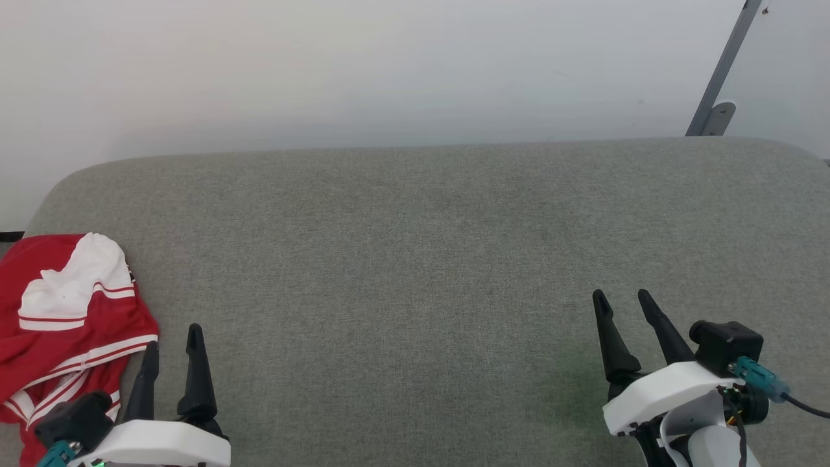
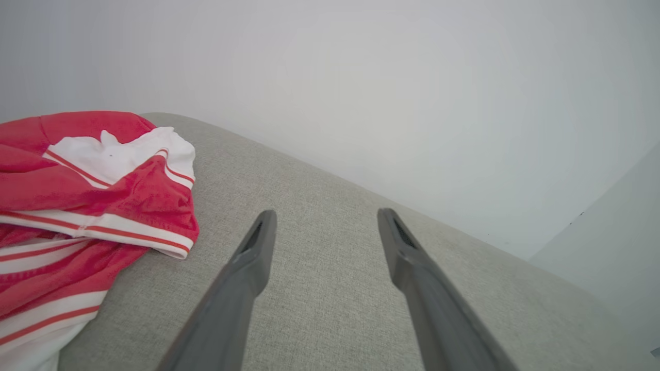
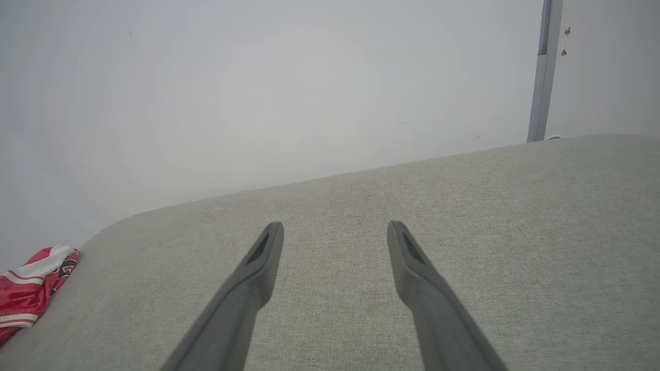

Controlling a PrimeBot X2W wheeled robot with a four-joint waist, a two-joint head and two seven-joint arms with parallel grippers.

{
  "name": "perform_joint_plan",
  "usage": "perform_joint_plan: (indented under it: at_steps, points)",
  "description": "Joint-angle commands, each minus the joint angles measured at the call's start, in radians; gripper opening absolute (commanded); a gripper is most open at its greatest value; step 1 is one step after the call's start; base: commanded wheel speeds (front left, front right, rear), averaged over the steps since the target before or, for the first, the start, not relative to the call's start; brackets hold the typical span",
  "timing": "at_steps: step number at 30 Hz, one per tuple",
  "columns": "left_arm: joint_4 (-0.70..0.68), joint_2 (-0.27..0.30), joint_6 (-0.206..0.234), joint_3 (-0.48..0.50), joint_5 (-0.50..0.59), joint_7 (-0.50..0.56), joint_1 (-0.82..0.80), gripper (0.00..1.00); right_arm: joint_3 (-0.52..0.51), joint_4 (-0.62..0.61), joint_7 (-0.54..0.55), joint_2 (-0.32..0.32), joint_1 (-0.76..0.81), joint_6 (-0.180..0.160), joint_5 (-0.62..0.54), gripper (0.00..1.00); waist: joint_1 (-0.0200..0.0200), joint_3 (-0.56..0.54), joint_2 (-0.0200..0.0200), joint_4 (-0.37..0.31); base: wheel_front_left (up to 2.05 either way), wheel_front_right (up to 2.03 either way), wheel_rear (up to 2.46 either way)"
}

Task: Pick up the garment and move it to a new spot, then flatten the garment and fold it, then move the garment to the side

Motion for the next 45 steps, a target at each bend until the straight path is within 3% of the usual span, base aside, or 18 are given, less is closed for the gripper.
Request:
perform_joint_plan:
  at_steps: [1,34,45]
  points:
    - [-0.010,0.005,-0.004,0.003,0.022,-0.010,0.004,1.00,0.000,-0.004,-0.010,0.003,-0.013,0.000,-0.023,1.00,0.0000,0.000,0.0000,0.000,0.00,0.00,0.00]
    - [-0.032,-0.005,-0.028,0.015,0.271,-0.077,0.032,1.00,-0.014,0.004,-0.076,0.006,-0.020,0.000,-0.322,1.00,0.0000,0.002,0.0000,-0.002,0.00,0.00,0.00]
    - [-0.028,-0.006,-0.037,0.014,0.304,-0.087,0.038,1.00,-0.013,0.005,-0.087,0.006,-0.018,0.000,-0.360,1.00,0.0000,0.002,0.0000,-0.002,0.00,0.00,0.00]
